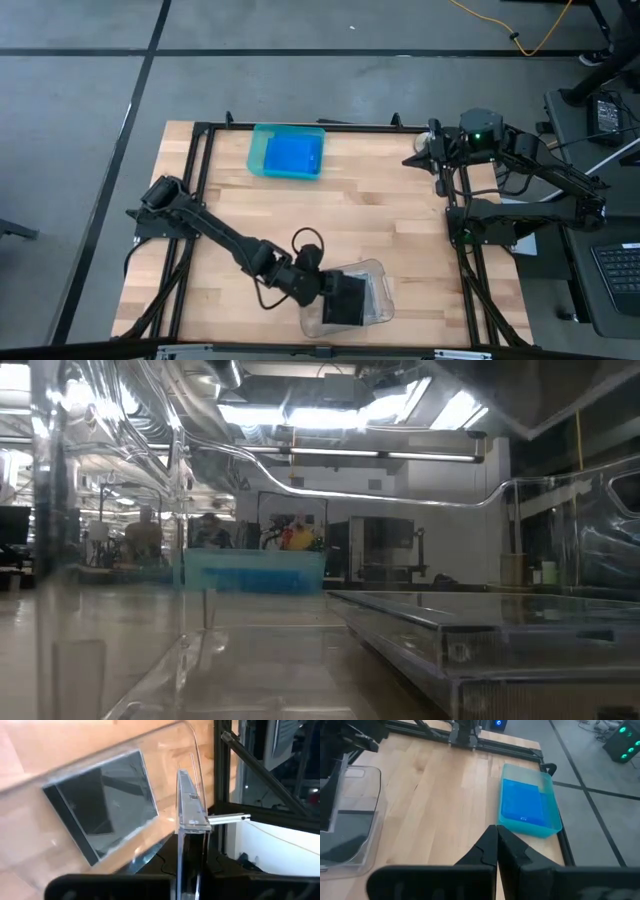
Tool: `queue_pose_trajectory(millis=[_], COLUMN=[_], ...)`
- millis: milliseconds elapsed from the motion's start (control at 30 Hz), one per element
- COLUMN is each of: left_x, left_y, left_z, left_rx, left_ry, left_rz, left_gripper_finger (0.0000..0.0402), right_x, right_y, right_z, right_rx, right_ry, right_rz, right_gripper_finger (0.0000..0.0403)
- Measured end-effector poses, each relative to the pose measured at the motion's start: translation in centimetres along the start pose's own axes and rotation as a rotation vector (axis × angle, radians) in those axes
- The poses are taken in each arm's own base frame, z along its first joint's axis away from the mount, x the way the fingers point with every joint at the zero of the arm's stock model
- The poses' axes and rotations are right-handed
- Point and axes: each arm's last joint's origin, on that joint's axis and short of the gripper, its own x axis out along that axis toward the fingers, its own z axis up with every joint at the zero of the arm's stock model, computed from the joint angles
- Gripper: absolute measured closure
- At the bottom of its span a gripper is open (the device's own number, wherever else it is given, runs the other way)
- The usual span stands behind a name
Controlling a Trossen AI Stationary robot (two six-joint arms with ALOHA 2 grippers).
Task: Pick & place jewel cases by type
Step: Put the black CD case into the transparent bin
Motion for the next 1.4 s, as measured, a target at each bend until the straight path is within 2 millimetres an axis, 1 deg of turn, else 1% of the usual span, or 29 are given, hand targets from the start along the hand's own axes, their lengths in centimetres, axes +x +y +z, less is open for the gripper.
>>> queue_pose_trajectory(millis=[233,300,367,433,567,667,733,833,933,1133,1400], left_x=[0.7,1.2,1.7,2.3,3.5,3.7,3.7,3.7,3.7,3.7,3.7], left_y=[0.0,0.1,0.2,0.0,0.2,0.2,0.1,-0.6,-0.8,-0.4,-0.3], left_z=[2.1,2.5,2.6,2.6,2.2,2.1,2.1,2.1,2.1,1.9,1.7], left_rx=[0.054,0.065,0.084,0.079,0.064,0.079,0.127,0.192,0.219,0.182,0.147], left_ry=[-0.05,-0.05,-0.026,-0.009,0.0,-0.004,-0.02,-0.061,-0.058,0.032,0.136], left_rz=[0.051,0.054,0.06,0.029,0.001,-0.01,-0.022,-0.1,-0.111,-0.076,-0.054], left_gripper_finger=[0.039,0.0389,0.0389,0.0388,0.0387,0.0387,0.0385,0.037,0.0344,0.0299,0.0274], right_x=[0.0,0.0,0.0,0.0,0.0,0.0,0.0,0.0,0.0,0.0,0.0], right_y=[0.1,0.1,0.1,0.1,0.1,0.1,0.1,0.1,0.1,0.1,0.1], right_z=[-0.1,-0.2,-0.2,-0.2,-0.2,-0.2,-0.2,-0.2,-0.2,-0.3,-0.3], right_rx=[0.002,0.002,0.0,-0.005,-0.046,-0.048,-0.049,-0.051,-0.052,-0.05,-0.048], right_ry=[0.012,0.017,0.017,0.017,0.019,0.02,0.02,0.02,0.02,0.026,0.033], right_rz=[0.005,0.007,0.007,0.007,0.008,0.008,0.008,0.008,0.009,0.011,0.015], right_gripper_finger=[0.0397,0.0397,0.0397,0.0397,0.0397,0.0397,0.0397,0.0397,0.0397,0.0397,0.0397])
